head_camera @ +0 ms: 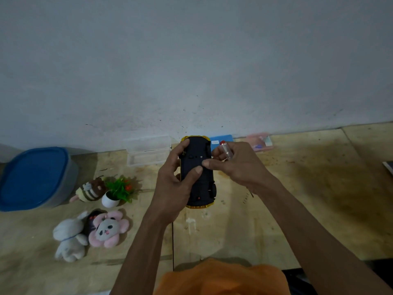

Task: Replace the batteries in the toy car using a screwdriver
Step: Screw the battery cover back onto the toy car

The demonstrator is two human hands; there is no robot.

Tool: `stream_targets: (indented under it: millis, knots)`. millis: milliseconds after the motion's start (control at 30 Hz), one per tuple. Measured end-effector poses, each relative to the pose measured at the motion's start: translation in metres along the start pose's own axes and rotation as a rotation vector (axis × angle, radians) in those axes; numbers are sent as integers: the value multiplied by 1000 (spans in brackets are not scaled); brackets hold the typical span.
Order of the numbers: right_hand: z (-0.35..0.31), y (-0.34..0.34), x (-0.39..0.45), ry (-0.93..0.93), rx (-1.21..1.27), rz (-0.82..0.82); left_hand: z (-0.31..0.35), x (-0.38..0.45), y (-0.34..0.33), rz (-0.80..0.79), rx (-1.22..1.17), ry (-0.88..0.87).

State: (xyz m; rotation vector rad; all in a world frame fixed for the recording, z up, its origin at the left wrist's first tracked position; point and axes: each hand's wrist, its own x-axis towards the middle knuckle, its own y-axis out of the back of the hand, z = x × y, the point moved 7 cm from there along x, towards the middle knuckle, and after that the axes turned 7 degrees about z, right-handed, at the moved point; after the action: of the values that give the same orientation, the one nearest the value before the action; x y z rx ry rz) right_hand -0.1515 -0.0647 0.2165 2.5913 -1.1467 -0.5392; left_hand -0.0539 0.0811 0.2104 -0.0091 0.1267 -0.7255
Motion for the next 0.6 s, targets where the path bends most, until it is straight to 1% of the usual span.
stream_targets:
  millis: [100,167,233,300,367,467,500,600]
  knots:
    - [3,0,0,-36,0,21,-5,-2,0,-15,28,-5]
    - [5,-2,-1,-55,-10,-2,-10,-4,2,-12,20,12]
    - [4,-3,-1,-43,-50,-19,-15,-5,2,-3,6,42]
    - [3,-1,-1,-15,-93,16,-19,-5,0,8,-21,77]
    - [1,6,-1,-24,7,58,-22,-5,-1,28,-31,100]
    - [-12,8,-4,-51,303,17,-24,-4,4,64,-34,112]
    - [-18,9,-6,-24,334,12,-25,-4,4,71,-34,118]
    - [-32,10,-11,88,293,27,-25,-3,3,70,-12,111]
